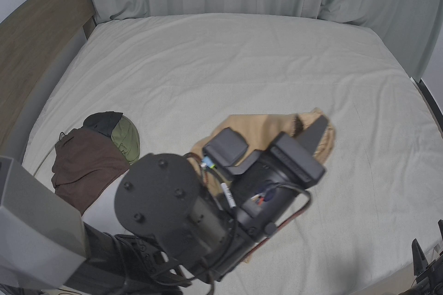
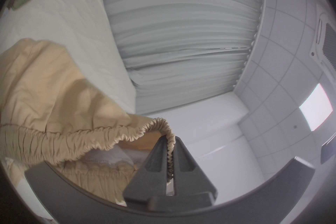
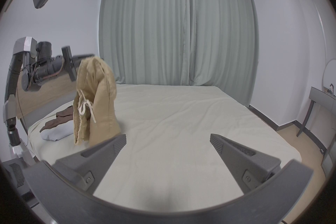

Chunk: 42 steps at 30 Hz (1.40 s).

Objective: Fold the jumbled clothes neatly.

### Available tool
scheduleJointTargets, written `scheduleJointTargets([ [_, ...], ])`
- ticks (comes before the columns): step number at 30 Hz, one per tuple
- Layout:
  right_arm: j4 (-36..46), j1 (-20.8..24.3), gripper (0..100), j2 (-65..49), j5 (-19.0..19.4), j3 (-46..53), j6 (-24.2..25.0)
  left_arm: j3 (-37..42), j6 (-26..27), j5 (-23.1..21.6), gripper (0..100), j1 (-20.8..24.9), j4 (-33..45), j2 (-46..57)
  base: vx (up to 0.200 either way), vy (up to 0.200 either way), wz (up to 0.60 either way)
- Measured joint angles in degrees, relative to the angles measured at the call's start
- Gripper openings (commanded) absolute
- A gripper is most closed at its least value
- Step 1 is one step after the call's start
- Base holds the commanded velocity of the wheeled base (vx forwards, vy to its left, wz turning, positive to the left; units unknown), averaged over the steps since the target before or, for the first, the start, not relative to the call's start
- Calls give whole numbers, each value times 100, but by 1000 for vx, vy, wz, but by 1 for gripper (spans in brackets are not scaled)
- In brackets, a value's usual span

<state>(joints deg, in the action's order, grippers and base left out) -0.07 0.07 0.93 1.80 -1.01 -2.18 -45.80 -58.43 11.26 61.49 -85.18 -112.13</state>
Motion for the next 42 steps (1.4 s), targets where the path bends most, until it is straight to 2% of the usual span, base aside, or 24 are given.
scheduleJointTargets([
  [7, 0, 0, 100, 0, 0, 0, 0, -1239, -176, -194, 0, 480, 5, 67, 0, 0, 0],
  [12, 0, -5, 100, 0, 2, 0, 2, -1409, -549, -240, 0, 221, 139, 416, 0, 0, 0],
  [18, 0, 2, 100, 0, 2, 0, 0, -541, -816, -312, 0, -639, 249, 664, 0, 0, 0],
  [25, 0, 0, 100, 0, 0, 0, 0, 438, -877, -385, 0, -1557, -156, 474, 0, 0, 0],
  [32, 0, 0, 100, 0, 2, 0, 2, 1220, -813, -462, 0, -2039, -301, 160, 0, 0, 0],
  [42, 0, 0, 100, 0, 2, 0, 0, 2048, 84, -689, 0, -2740, -336, 30, 0, 0, 0],
])
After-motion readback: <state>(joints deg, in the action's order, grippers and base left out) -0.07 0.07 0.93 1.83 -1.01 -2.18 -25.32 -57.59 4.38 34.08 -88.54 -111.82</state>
